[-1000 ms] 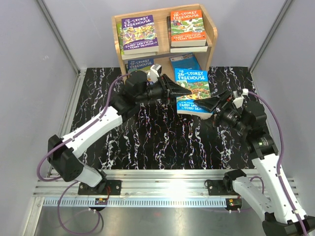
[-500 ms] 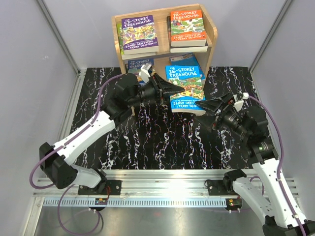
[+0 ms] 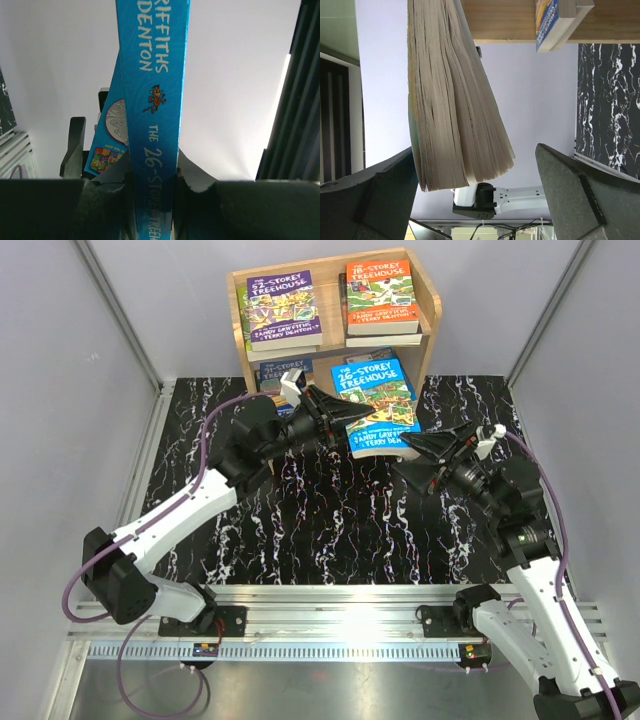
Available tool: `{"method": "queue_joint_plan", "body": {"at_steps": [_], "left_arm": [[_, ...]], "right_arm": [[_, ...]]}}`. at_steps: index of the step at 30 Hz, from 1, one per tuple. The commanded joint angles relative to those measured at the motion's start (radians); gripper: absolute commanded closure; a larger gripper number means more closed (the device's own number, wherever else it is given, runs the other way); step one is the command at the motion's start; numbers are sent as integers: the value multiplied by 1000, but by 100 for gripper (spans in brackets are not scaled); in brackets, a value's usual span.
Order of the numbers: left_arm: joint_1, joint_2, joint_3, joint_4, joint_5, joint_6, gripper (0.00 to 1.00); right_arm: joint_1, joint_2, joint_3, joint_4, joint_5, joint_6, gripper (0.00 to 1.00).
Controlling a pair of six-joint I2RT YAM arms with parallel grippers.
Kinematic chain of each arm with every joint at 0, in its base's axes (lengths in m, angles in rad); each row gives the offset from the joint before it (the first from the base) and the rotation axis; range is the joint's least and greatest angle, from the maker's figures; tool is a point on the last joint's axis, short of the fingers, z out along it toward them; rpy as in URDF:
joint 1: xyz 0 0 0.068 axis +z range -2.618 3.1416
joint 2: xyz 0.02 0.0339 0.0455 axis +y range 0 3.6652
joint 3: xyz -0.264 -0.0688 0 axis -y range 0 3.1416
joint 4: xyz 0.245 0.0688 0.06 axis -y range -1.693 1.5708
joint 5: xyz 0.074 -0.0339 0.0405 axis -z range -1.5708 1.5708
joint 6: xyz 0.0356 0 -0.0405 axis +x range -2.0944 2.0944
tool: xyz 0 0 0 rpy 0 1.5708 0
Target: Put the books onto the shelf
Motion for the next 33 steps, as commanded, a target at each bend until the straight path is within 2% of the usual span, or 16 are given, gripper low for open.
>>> {"method": "queue_joint_plan", "body": {"at_steps": [1, 10, 13, 16, 17, 19, 20, 24, 28, 33], "left_arm": [[-15, -21, 42, 232, -27, -58, 100], [-39, 4, 33, 246, -27, -63, 100], [-41, -6, 16, 251, -30, -69, 100], [-42, -12, -2, 252, -33, -67, 100], [-41, -12, -7, 252, -28, -66, 100], [-42, -15, -10, 252, -28, -64, 100], [-41, -13, -13, 252, -27, -64, 100], [-24, -12, -13, 222, -10, -45, 100], [-7, -19, 10, 116, 18, 28, 100], [14, -24, 57, -74, 39, 168, 100]], "right_arm": [[8, 10, 24, 36, 13, 21, 0], [8, -3, 56, 30, 93, 24, 1], [8, 17, 91, 16, 97, 10, 6], [8, 25, 116, 1, 99, -2, 17], [6, 25, 125, -15, 99, -7, 27], [8, 22, 131, -32, 103, -11, 38], [8, 14, 143, -59, 102, -19, 50], [8, 5, 200, -182, 100, -76, 67], [8, 4, 261, -308, 97, -169, 76], [8, 8, 327, -495, 88, -254, 77]]}}
